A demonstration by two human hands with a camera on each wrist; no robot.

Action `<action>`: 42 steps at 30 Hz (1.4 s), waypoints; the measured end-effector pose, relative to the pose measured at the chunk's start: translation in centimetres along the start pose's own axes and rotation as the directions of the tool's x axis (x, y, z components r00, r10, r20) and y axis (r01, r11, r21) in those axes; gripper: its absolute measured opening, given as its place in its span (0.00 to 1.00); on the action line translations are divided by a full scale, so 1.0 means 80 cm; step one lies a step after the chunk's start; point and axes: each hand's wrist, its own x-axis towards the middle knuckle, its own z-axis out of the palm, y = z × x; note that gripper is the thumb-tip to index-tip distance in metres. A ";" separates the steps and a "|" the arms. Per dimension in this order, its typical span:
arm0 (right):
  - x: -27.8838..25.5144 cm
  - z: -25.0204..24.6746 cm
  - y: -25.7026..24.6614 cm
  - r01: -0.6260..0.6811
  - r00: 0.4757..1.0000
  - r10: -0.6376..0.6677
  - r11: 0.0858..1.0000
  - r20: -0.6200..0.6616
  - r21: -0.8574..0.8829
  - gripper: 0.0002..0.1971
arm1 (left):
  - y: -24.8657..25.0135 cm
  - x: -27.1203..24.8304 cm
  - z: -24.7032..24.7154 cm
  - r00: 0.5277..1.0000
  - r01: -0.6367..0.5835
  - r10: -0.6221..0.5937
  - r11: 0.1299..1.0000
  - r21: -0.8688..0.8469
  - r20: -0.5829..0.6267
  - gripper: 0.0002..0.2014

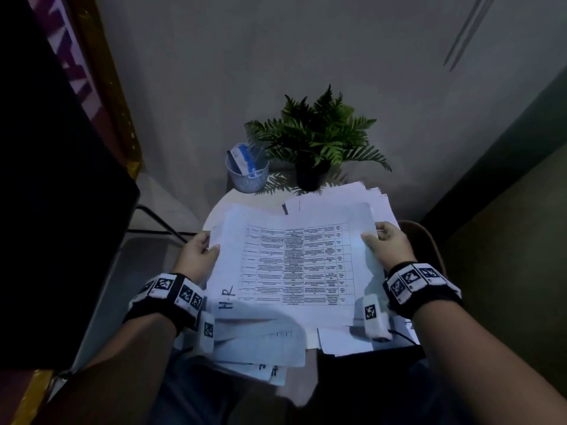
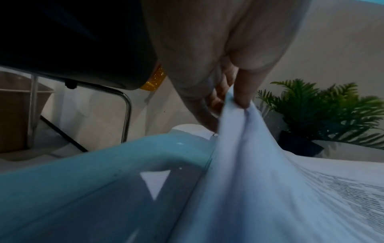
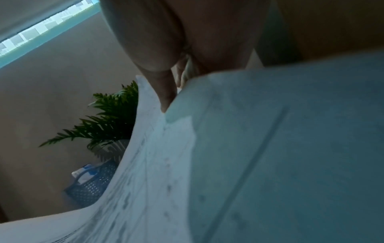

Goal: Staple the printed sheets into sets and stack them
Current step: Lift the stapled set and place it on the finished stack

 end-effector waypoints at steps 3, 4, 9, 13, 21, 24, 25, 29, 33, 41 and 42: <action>0.002 0.006 -0.002 0.030 1.000 -0.030 0.999 -0.001 -0.010 0.09 | -0.008 0.012 -0.004 0.995 0.074 -0.075 0.997 -0.025 -0.058 0.12; 0.002 0.009 -0.001 0.032 0.999 -0.032 0.999 0.011 -0.030 0.08 | -0.004 0.014 -0.005 0.992 0.107 -0.107 0.994 0.002 -0.071 0.09; -0.005 0.024 -0.010 0.109 0.993 -0.110 0.994 -0.038 -0.026 0.02 | 0.008 0.012 0.001 0.989 0.147 -0.145 0.987 0.069 -0.034 0.09; -0.021 0.018 -0.038 0.330 0.937 -0.298 0.926 -0.182 0.184 0.12 | 0.036 0.002 0.000 0.978 -0.054 0.080 0.989 0.135 -0.193 0.05; -0.056 0.021 -0.049 0.321 0.947 -0.300 0.860 -0.115 0.396 0.20 | 0.043 -0.046 0.007 0.928 -0.258 0.195 0.951 -0.169 -0.318 0.22; -0.054 0.030 -0.054 0.289 0.954 -0.233 0.885 -0.190 0.366 0.18 | 0.041 -0.037 0.014 0.943 -0.201 0.128 0.954 -0.221 -0.306 0.20; -0.052 0.029 -0.056 0.304 0.948 -0.238 0.870 -0.210 0.388 0.16 | 0.044 -0.034 0.014 0.944 -0.196 0.129 0.959 -0.204 -0.303 0.19; -0.041 0.025 -0.059 0.273 0.960 -0.241 0.920 -0.143 0.280 0.08 | 0.052 -0.025 0.018 0.957 -0.140 0.107 0.984 -0.108 -0.270 0.20; -0.029 0.027 -0.053 0.209 0.977 -0.189 0.935 -0.096 0.285 0.05 | 0.052 -0.013 0.019 0.958 -0.110 0.093 0.993 -0.050 -0.272 0.19; -0.031 0.005 -0.058 0.163 0.986 -0.164 0.948 -0.018 0.272 0.04 | 0.061 -0.010 0.001 0.966 -0.097 0.076 0.993 -0.071 -0.247 0.14; -0.032 0.001 -0.061 0.149 0.988 -0.156 0.956 0.008 0.252 0.04 | 0.067 -0.012 -0.005 0.964 -0.090 0.073 0.994 -0.056 -0.255 0.17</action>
